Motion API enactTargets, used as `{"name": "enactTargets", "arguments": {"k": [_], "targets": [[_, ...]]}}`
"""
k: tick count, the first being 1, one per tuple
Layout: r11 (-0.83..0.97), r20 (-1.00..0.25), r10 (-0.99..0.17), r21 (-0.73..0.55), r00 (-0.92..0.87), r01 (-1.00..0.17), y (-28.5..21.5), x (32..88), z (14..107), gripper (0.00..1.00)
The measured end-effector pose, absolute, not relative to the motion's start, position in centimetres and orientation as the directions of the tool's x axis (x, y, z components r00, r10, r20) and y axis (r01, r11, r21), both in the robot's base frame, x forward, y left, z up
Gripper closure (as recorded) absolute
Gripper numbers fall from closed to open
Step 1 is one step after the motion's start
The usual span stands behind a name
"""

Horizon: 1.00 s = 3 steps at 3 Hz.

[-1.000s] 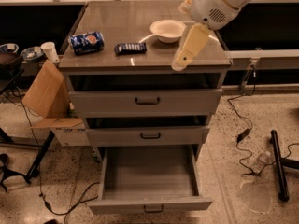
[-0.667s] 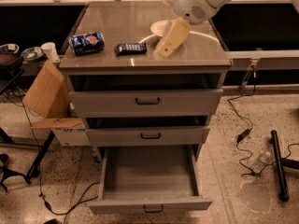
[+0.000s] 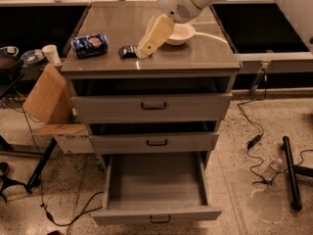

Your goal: Place pepsi can into bottom drawer

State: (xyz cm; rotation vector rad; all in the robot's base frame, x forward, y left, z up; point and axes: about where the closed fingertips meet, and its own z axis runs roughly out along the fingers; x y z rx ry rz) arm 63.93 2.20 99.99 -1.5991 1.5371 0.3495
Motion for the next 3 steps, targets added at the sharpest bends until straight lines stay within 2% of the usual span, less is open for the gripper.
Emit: {"name": "enactTargets", "arguments": {"k": [1, 3], "targets": [[0.108, -0.72, -0.659, -0.374, 0.215, -0.921, 3.1, 64.1, 99.3, 0.0], [-0.002, -0.763, -0.584, -0.34, 0.277, -0.94, 10.8, 67.7, 93.2, 0.0]]}}
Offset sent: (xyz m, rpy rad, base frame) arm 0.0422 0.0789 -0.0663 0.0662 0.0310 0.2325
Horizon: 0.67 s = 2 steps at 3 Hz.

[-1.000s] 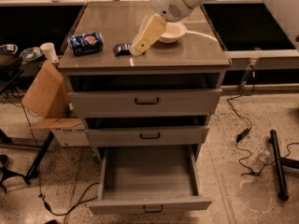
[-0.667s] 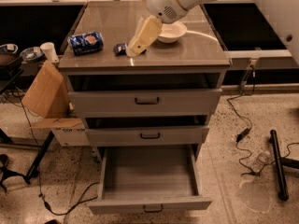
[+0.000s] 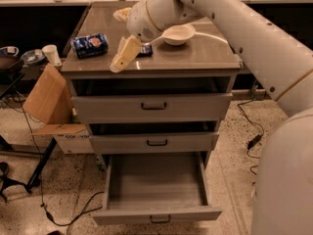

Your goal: Place pepsi can into bottom drawer

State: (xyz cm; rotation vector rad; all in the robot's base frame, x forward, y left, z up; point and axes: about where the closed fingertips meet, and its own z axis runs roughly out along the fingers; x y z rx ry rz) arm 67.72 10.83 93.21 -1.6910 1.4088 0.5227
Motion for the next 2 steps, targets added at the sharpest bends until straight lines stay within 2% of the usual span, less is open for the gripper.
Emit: {"name": "enactTargets", "arguments": {"k": [2], "targets": [[0.069, -0.792, -0.561, -0.334, 0.24, -0.94, 10.76, 68.51, 92.51, 0.0]]}}
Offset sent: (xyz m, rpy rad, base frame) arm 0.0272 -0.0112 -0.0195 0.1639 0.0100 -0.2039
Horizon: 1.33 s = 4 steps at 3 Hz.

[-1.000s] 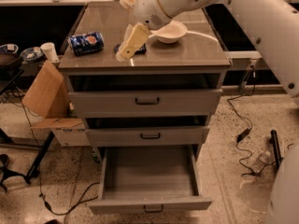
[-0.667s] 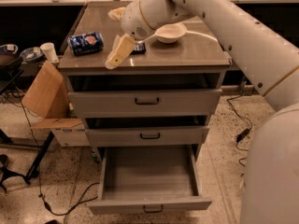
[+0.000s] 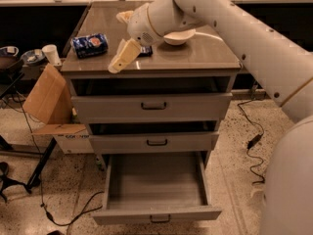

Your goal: Place pepsi can into bottom drawer

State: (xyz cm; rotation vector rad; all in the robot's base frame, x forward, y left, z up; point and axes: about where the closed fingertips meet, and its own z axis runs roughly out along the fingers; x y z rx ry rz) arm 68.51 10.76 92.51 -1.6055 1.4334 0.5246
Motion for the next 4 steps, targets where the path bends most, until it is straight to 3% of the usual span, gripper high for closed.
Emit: {"name": "enactTargets", "arguments": {"k": [2, 4], "targets": [[0.27, -0.863, -0.48, -0.314, 0.155, -0.91, 13.7, 75.1, 90.5, 0.0], [0.277, -0.868, -0.478, -0.296, 0.136, -0.914, 18.3, 79.7, 89.7, 0.0]]}}
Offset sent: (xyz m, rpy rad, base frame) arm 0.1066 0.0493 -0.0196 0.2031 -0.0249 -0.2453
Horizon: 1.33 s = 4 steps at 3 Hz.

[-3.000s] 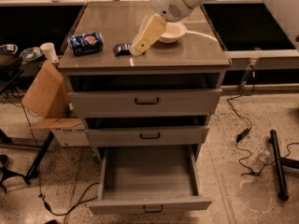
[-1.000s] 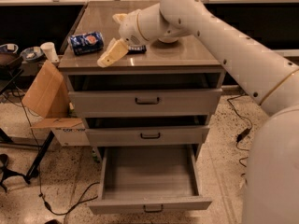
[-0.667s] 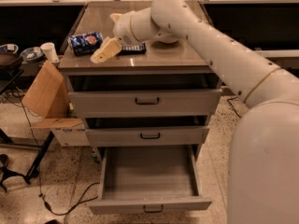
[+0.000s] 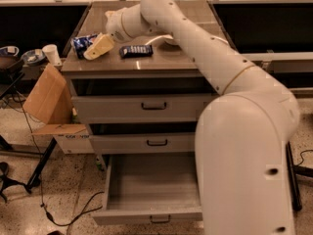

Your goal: Place pepsi can into bottom drawer

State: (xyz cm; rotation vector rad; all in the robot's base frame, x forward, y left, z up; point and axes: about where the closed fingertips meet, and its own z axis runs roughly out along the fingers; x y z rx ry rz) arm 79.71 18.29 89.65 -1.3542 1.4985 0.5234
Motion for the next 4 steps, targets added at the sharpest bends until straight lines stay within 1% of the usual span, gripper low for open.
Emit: {"name": "enactTargets", "arguments": {"k": [1, 2, 4], "targets": [[0.299, -0.878, -0.471, -0.249, 0.084, -0.921, 19.4, 81.0, 88.6, 0.0], [0.349, -0.893, -0.449, -0.19, 0.014, -0.918, 19.5, 81.6, 87.6, 0.0], [0.363, -0.904, -0.424, -0.12, -0.05, -0.924, 20.1, 81.9, 86.4, 0.0]]}}
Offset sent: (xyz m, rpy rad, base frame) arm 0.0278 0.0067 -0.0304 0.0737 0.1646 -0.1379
